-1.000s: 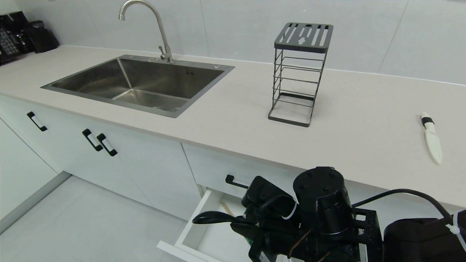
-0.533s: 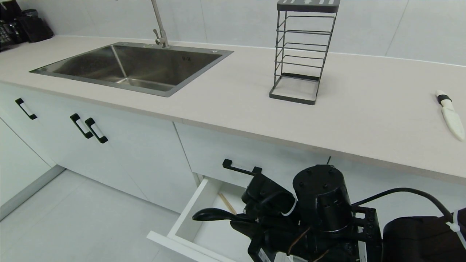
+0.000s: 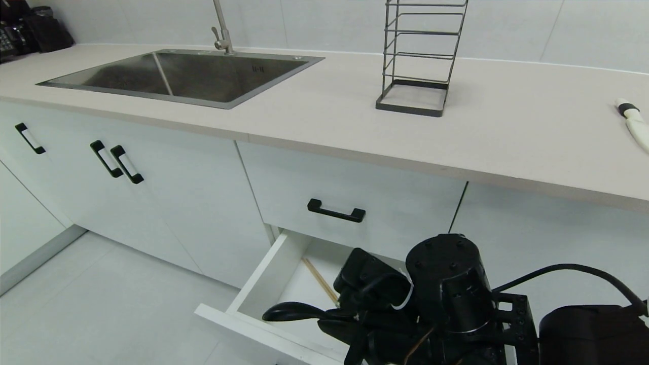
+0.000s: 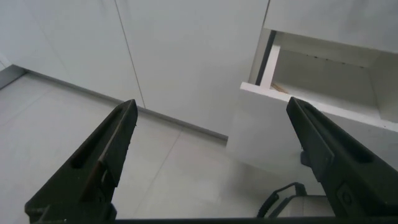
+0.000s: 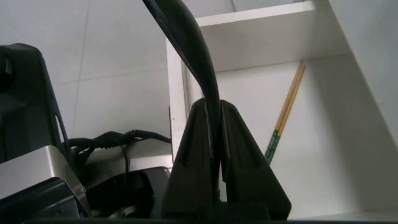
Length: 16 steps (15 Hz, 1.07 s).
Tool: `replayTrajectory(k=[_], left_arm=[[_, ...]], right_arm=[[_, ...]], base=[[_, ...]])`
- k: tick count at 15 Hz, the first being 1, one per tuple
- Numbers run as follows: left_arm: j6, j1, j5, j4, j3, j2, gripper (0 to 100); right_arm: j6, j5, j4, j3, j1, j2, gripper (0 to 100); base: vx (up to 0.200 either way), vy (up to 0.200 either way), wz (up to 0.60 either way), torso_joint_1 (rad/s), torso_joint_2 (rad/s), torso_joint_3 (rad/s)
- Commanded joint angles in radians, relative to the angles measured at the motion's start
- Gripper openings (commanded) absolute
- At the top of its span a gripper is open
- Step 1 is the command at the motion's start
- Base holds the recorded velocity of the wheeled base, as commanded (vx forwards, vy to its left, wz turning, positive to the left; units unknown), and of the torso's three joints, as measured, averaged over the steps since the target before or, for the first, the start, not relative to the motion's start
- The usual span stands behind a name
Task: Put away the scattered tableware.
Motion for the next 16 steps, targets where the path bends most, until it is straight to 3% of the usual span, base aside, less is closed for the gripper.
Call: replayTrajectory(k=[1, 6, 16], left_arm=[[0.0, 0.0, 0.0, 0.0, 0.0, 0.0, 100], [0.0, 0.0, 0.0, 0.0, 0.0, 0.0, 100], [0.0, 0.0, 0.0, 0.0, 0.0, 0.0, 100]], right_arm=[[0.002, -0.002, -0.008, 0.026, 0.01, -0.014, 0], [0.003, -0.007, -0.019, 0.046, 0.042, -0.051, 0], [0.017, -0.04, -0.026, 0.145, -0.008, -0.172, 0]], base=[[0.0, 0.0, 0.0, -0.095, 0.26, 0.119], [0.0, 0.0, 0.0, -0.016, 0.17, 0.054], [0.0, 0.0, 0.0, 0.0, 0.0, 0.01]])
